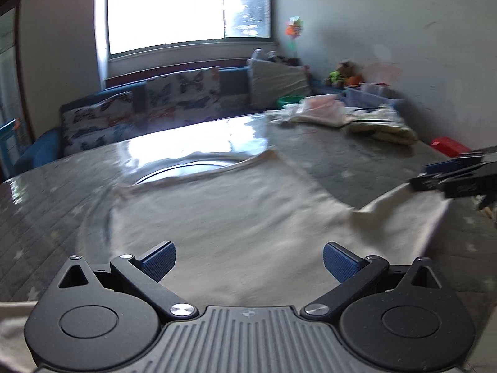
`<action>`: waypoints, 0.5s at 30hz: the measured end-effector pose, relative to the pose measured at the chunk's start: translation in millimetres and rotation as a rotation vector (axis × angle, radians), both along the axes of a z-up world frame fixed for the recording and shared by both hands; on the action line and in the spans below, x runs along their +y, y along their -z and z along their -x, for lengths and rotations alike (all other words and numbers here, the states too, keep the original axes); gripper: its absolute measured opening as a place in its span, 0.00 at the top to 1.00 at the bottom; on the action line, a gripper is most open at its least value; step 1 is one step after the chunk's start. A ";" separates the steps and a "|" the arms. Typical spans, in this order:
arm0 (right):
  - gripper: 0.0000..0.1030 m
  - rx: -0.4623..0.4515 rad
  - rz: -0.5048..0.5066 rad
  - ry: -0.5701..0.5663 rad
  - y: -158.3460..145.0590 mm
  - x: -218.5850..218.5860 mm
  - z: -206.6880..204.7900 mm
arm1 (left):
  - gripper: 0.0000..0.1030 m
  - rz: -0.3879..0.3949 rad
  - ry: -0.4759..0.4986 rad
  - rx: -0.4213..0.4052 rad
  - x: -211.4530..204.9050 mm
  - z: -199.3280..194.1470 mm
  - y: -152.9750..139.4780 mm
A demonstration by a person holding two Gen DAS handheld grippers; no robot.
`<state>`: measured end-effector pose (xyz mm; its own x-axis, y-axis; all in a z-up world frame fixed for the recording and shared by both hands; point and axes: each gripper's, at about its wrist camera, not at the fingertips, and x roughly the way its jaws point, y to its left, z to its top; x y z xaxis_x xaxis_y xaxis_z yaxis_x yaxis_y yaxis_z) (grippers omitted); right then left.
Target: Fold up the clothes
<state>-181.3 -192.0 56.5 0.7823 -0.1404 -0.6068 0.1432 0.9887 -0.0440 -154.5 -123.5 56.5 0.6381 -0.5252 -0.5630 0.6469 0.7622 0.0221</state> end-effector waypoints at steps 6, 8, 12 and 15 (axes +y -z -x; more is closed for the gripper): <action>0.48 0.066 -0.016 -0.060 17.5 13.5 -1.7 | 0.13 -0.058 0.129 0.016 -43.3 19.1 15.7; 0.48 0.084 -0.011 -0.043 22.8 8.9 0.6 | 0.17 -0.090 0.156 0.009 -51.4 25.0 23.2; 0.40 0.094 -0.007 0.004 29.9 -10.4 10.6 | 0.18 -0.121 0.183 -0.010 -57.0 32.7 34.9; 0.34 0.098 -0.006 0.059 30.6 -30.6 17.7 | 0.18 -0.118 0.192 -0.021 -57.5 36.4 37.6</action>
